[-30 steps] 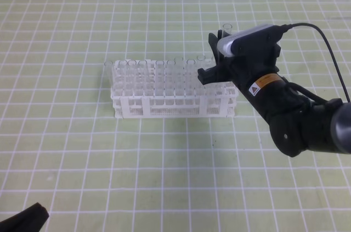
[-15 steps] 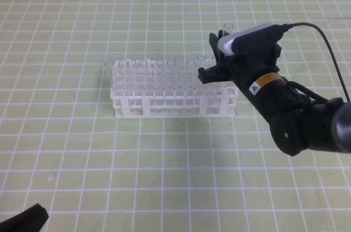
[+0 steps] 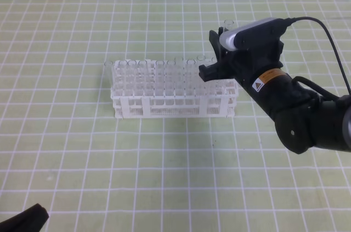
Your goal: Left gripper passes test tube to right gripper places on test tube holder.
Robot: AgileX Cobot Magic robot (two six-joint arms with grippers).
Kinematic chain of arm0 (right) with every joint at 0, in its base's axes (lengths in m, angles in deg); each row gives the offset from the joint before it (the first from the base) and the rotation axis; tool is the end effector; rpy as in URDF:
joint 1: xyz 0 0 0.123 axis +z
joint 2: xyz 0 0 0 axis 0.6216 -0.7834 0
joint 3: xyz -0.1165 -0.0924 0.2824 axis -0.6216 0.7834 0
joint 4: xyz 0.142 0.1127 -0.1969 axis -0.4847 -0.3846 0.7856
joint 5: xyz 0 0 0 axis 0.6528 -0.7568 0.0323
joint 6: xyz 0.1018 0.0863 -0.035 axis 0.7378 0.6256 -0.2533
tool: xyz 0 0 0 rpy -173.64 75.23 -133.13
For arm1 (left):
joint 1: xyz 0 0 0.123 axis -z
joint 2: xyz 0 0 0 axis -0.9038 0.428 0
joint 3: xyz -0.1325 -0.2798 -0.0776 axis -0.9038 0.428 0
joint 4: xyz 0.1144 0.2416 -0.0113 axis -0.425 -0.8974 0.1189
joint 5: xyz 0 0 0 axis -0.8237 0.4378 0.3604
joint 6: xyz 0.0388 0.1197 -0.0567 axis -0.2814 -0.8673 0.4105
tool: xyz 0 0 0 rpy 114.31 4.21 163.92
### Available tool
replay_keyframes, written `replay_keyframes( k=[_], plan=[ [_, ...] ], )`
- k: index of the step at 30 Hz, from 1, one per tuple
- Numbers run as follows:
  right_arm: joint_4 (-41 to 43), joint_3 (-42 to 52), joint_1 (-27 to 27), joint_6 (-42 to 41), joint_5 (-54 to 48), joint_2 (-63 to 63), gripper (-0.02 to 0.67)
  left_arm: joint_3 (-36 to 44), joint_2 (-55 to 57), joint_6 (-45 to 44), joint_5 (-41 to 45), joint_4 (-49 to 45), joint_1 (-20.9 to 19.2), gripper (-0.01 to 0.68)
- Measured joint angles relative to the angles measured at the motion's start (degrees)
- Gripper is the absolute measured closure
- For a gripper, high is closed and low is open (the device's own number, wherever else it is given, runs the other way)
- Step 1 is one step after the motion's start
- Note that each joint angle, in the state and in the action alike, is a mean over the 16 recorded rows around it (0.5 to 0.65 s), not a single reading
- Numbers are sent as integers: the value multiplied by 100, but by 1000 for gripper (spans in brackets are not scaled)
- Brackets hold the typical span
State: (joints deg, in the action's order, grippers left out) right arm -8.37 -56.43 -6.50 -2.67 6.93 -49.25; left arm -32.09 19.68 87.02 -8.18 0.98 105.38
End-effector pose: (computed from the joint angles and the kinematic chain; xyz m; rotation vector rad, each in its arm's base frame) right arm 0.3943 0.2352 0.2456 -0.3700 1.5533 0.4031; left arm 0.0688 -0.0476 0.1900 0.4677 1.6099 -0.5529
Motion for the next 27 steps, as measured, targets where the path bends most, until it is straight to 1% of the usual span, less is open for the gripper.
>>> replay_keyframes(
  k=[27],
  plan=[
    [-32, 0, 0, 6, 175, -204, 640, -20, 29, 1, 13, 1, 0, 673]
  ],
)
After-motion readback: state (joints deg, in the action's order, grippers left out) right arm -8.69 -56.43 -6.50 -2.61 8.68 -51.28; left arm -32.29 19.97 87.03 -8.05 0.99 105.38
